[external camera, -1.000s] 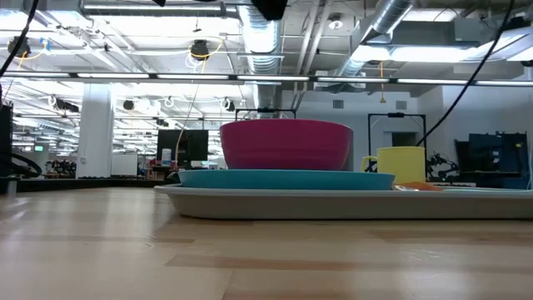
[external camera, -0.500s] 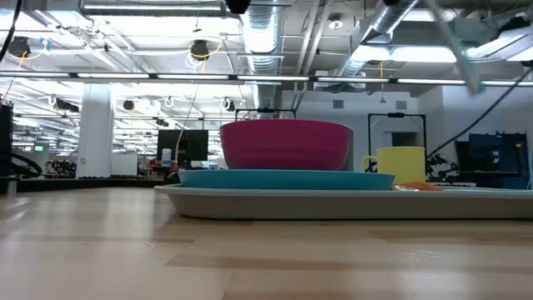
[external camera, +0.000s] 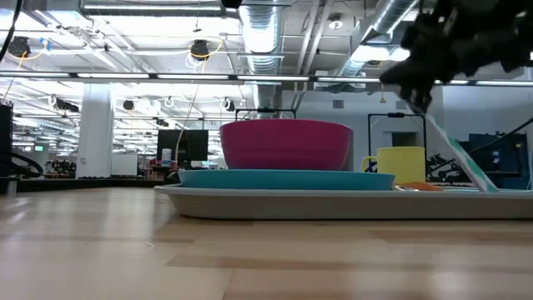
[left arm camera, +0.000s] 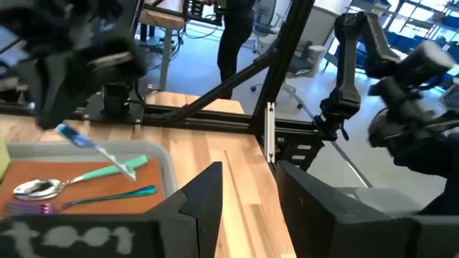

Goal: Set up tray
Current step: Put the green knife on the brown napkin to the left of the green spoon

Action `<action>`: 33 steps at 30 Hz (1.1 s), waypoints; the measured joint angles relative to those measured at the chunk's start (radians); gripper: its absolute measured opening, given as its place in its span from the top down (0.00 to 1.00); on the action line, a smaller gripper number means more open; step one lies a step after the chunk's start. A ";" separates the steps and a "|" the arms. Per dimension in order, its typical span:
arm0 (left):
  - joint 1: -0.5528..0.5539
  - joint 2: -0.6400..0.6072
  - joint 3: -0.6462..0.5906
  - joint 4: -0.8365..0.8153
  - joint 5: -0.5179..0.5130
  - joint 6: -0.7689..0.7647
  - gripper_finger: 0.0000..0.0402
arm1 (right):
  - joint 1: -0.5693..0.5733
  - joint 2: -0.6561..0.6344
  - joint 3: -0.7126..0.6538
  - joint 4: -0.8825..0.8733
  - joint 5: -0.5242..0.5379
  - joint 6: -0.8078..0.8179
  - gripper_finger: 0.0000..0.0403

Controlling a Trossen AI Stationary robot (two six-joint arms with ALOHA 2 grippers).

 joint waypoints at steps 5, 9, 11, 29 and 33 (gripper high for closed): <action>-0.007 0.000 0.000 -0.010 0.000 0.003 0.70 | -0.107 0.004 -0.108 0.109 -0.092 0.076 1.00; -0.009 0.000 0.000 -0.012 0.000 0.003 0.70 | -0.152 0.004 -0.142 0.140 -0.155 0.142 1.00; -0.009 0.000 0.000 -0.013 0.000 0.004 0.70 | -0.172 0.003 -0.142 0.136 -0.160 0.181 1.00; -0.009 0.001 0.000 -0.018 0.000 0.006 0.70 | -0.207 0.003 -0.142 -0.071 0.022 0.203 0.92; -0.009 0.001 0.000 -0.018 0.000 0.006 0.70 | -0.205 0.003 -0.142 -0.185 0.044 0.203 0.86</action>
